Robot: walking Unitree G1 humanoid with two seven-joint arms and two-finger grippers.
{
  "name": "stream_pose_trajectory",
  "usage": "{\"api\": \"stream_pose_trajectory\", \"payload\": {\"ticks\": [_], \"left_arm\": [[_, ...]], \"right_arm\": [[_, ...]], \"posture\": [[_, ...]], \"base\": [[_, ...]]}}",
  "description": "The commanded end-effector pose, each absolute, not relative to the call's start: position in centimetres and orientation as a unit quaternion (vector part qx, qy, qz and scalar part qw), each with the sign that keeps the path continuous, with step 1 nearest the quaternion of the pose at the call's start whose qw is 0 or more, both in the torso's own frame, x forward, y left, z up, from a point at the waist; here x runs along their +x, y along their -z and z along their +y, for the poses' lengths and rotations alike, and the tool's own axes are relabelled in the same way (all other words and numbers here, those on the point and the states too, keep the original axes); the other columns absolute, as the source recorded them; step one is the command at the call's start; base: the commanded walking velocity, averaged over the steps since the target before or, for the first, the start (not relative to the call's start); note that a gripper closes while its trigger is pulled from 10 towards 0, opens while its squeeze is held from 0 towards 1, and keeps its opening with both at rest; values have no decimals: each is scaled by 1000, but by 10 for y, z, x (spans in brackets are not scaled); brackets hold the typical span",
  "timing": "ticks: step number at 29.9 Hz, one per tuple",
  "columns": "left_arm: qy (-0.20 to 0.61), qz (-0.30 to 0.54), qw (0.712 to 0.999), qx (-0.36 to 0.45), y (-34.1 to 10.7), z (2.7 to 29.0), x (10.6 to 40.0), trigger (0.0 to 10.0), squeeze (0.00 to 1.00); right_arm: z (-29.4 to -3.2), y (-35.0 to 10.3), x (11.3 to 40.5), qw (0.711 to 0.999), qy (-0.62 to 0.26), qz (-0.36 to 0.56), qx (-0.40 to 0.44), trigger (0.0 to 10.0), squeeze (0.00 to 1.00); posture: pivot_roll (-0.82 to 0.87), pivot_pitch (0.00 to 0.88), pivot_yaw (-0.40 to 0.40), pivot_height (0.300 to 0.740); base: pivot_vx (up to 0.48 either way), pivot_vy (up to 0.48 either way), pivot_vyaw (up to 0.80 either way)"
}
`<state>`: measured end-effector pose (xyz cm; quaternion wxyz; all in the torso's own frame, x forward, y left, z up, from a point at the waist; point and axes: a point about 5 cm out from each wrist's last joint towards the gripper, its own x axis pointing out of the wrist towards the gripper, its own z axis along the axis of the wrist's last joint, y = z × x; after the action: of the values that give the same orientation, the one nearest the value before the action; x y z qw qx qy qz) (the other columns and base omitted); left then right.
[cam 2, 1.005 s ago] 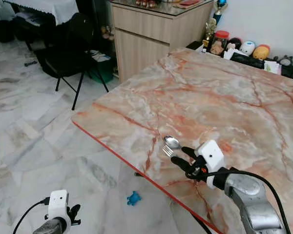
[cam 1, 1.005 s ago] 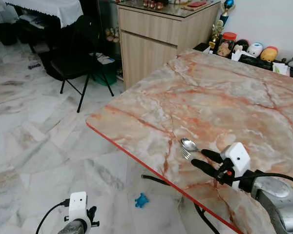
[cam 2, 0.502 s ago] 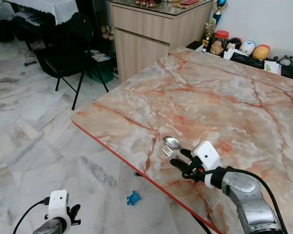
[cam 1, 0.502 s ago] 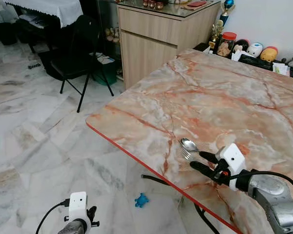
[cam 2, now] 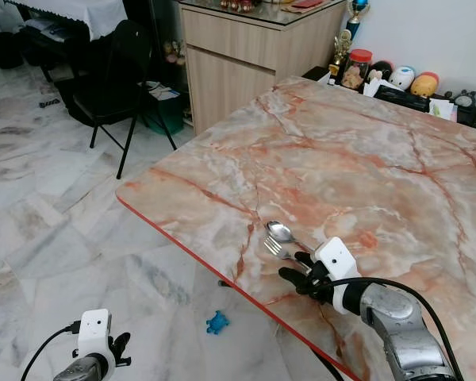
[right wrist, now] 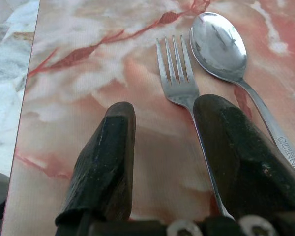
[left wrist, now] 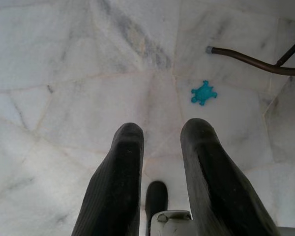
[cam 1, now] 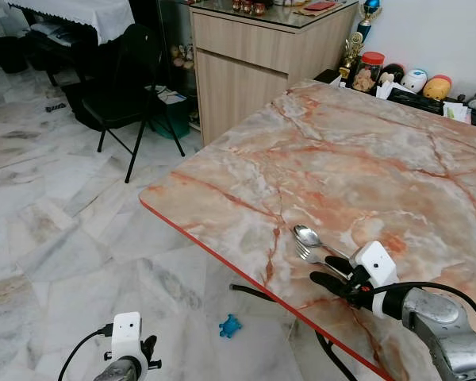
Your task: Setting the table
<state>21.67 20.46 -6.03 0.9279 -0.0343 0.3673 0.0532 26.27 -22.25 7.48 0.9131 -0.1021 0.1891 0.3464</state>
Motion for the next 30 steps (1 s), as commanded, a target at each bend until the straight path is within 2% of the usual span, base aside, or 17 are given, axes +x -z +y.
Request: {"api": "stream_pose_trajectory", "payload": {"ticks": [1, 30], "left_arm": [[-61, 376, 924, -36, 62, 208, 214, 10000, 0], [-62, 374, 925, -35, 62, 210, 214, 10000, 0]], "right_arm": [[-225, -73, 263, 913, -343, 195, -100, 10000, 0], [-240, -60, 263, 919, -306, 227, -103, 10000, 0]], "posture": [[58, 0, -6, 740], [64, 3, -3, 740]], "base": [[0, 0, 0], [0, 0, 0]]}}
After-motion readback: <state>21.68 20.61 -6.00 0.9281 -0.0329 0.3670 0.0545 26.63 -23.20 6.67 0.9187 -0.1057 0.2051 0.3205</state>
